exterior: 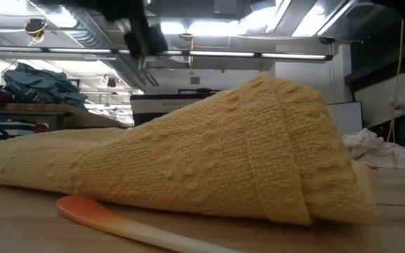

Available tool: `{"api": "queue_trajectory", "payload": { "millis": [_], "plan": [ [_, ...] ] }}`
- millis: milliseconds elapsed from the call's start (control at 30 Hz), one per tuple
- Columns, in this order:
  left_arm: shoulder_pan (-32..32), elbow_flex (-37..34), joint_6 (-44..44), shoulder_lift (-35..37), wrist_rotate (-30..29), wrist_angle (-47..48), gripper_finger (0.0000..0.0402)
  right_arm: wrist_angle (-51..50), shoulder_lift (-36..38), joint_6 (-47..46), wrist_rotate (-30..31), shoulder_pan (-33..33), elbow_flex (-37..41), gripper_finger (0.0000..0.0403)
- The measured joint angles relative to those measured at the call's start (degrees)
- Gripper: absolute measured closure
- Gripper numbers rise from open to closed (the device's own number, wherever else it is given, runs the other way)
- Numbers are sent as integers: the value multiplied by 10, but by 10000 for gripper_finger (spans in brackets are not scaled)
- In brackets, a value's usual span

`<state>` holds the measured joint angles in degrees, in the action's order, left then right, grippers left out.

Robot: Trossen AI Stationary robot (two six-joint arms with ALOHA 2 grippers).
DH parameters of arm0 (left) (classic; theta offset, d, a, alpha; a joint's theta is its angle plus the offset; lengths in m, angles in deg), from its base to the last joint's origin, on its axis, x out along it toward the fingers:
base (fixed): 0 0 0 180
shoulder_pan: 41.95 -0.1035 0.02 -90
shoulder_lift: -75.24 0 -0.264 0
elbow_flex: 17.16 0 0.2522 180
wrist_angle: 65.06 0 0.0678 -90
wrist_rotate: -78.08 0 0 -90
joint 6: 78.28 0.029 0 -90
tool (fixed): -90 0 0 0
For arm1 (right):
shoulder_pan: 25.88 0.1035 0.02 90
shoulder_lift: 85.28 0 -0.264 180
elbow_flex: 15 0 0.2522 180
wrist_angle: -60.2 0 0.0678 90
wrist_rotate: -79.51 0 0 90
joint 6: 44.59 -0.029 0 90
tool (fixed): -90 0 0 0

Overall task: Fold towel
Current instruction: Stack the yellow towel on the gray towel

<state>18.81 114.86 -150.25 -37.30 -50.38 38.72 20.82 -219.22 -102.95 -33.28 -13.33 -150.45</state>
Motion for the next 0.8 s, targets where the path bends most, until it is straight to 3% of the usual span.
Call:
{"api": "queue_trajectory", "payload": {
  "millis": [267, 400, 533, 800],
  "plan": [
    [-16, 0, 6, -71, -23, 0, 375, -87, 76, 65, 65, 2, -75, 269],
    [-28, 0, 18, -101, -77, 0, 375, -158, 103, 106, 128, 2, -130, 269],
    [-55, 0, 19, -129, -126, 0, 375, -163, 152, 111, 158, 2, -123, 269],
    [-132, -39, 51, -141, -130, -54, 375, -190, 215, 107, 181, 10, -123, 269]
  ]
}}
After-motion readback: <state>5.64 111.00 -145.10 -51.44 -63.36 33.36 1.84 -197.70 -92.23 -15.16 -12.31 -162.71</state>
